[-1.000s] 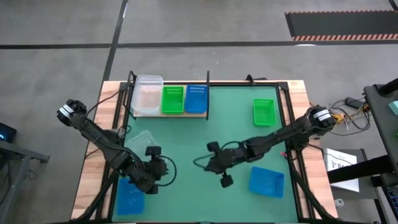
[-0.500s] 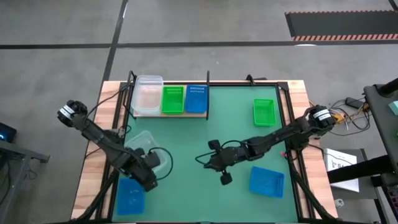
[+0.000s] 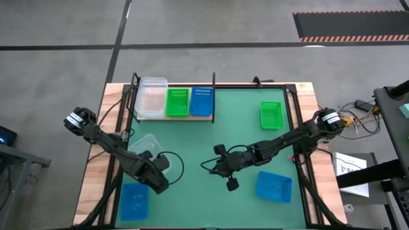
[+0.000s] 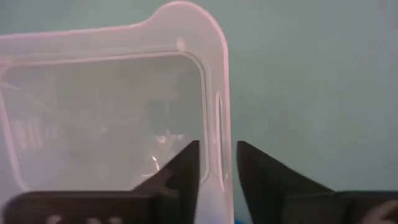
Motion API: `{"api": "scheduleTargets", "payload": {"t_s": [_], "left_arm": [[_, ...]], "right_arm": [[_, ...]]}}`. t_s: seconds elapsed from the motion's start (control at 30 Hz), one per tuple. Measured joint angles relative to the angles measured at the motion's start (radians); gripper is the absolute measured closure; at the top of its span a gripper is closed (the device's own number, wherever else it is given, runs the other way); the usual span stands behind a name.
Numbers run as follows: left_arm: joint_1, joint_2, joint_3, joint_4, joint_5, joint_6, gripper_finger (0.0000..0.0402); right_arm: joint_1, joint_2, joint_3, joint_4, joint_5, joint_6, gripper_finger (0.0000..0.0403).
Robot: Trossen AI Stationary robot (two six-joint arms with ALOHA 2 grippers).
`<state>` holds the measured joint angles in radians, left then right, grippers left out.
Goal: Stack baskets on shelf by color
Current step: Stack the transparent bin on top of the other transparent bins on the shelf
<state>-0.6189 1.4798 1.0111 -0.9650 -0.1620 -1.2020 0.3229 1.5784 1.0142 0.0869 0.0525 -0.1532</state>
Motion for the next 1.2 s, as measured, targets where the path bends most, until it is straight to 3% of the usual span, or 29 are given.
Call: {"api": "scheduleTargets", "payload": {"t_s": [0.17,0.33,0.57,0.73,0.93,1.07,1.2], "left_arm": [[-0.001,0.009,0.015,0.011,-0.003,0.060,0.0392],[-0.022,0.009,0.093,0.009,-0.008,0.224,0.0400],[-0.049,0.009,0.313,-0.008,-0.023,0.638,0.0401],[-0.047,0.009,0.484,-0.224,-0.200,0.826,0.0401],[-0.026,0.007,0.645,-0.526,-0.424,0.948,0.0401],[0.045,-0.040,0.639,-0.599,-0.500,1.052,0.0401],[0.171,-0.128,0.585,-0.599,-0.507,1.173,0.0401]], "right_arm": [[0.000,0.000,0.000,0.001,0.000,-0.001,0.0394],[0.000,0.000,0.000,-0.006,0.000,0.023,0.0394],[0.006,0.000,-0.004,-0.008,0.000,0.022,0.0394],[0.010,0.000,-0.004,-0.010,0.000,0.023,0.0394],[0.031,0.000,-0.005,-0.030,0.000,0.031,0.0394],[0.040,0.000,-0.005,-0.029,0.000,0.030,0.0394],[0.040,0.000,-0.005,-0.027,0.000,0.030,0.0394]]}}
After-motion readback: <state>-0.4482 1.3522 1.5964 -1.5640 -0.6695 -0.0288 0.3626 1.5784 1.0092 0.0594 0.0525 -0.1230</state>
